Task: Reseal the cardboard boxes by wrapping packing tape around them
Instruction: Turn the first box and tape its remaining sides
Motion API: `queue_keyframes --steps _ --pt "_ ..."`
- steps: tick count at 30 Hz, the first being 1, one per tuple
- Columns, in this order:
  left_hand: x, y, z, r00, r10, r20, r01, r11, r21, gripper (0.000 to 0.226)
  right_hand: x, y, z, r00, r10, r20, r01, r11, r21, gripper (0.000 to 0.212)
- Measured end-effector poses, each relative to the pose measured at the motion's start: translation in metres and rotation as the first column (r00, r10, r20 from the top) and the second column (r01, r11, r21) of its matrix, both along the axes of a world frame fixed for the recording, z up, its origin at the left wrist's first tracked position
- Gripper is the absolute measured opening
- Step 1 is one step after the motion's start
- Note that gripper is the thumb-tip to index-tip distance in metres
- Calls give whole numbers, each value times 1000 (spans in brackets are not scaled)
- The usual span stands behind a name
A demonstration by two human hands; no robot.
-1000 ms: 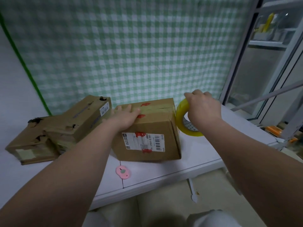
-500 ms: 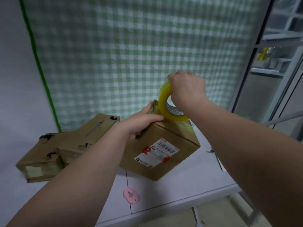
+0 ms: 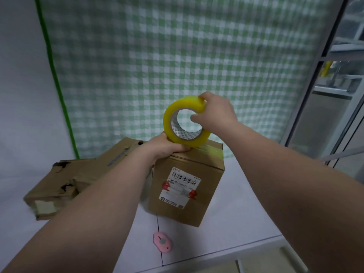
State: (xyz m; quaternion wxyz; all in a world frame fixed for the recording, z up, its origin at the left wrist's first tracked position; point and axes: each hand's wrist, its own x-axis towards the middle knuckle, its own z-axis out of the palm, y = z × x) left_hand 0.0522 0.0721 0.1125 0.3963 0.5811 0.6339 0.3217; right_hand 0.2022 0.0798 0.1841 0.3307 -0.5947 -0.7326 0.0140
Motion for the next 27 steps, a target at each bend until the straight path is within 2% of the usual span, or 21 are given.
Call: queue_keyframes --steps 4,6,10,16,20,24,27 --pt "-10 1 -4 998 12 -54 -16 997 -72 58 -9 5 -13 992 84 -92 -98 980 -171 67" --pt "-15 2 -5 992 15 -126 -29 994 -103 73 -15 7 -19 989 114 -96 -129 979 -158 63" --pt "-20 6 -1 969 -23 -245 -23 983 -184 98 -12 10 -17 997 55 57 -52 997 -61 50" --pt "-17 9 2 963 -68 -262 17 981 -193 83 22 7 -8 987 -39 153 45 999 -31 53" --pt "-15 9 4 949 -88 -302 29 980 -196 84 30 5 -8 975 -45 218 48 999 -10 47" --pt "-14 9 5 950 -97 -298 39 980 -194 82 52 1 2 933 -145 329 137 989 46 45" --pt "-15 14 3 931 -103 -351 43 984 -174 85 64 -3 -1 930 -161 330 152 987 53 47"
